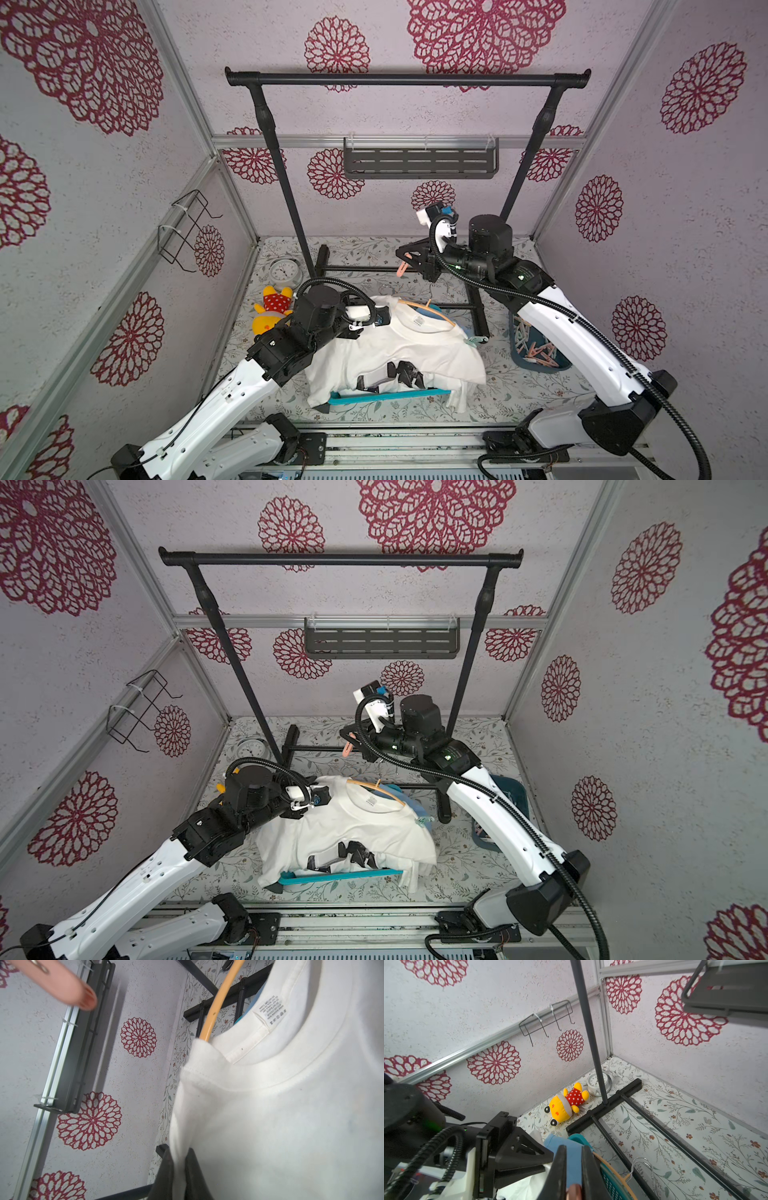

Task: Use clothespins to secure the t-shirt on both sides of the hanger
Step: Clamp the T-shirt on the hanger.

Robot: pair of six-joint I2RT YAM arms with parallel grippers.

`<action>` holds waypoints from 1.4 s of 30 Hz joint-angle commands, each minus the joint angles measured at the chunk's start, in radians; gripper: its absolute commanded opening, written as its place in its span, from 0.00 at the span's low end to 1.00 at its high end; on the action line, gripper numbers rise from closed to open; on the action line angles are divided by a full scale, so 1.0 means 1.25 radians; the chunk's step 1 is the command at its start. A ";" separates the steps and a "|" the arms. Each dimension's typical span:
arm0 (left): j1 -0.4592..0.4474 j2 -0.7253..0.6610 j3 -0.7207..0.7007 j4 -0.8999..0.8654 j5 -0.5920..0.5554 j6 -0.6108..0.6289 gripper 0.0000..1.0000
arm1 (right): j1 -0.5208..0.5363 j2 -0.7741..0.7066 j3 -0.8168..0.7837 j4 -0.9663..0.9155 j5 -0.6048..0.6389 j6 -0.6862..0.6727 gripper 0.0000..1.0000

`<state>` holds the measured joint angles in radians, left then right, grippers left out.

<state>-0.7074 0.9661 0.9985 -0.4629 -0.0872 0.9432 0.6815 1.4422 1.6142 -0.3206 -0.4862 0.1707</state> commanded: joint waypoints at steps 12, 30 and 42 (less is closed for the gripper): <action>-0.010 -0.026 -0.022 0.142 0.055 0.062 0.00 | 0.072 0.042 0.063 -0.095 0.009 0.005 0.00; -0.008 -0.054 -0.047 0.176 0.024 0.025 0.00 | 0.105 0.057 0.030 -0.108 0.015 0.023 0.00; 0.017 -0.057 -0.039 0.201 0.034 -0.029 0.00 | 0.134 0.052 -0.033 -0.109 0.045 -0.021 0.00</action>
<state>-0.6971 0.9146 0.9043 -0.3431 -0.0574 0.9657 0.8177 1.5200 1.5848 -0.4126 -0.4328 0.1726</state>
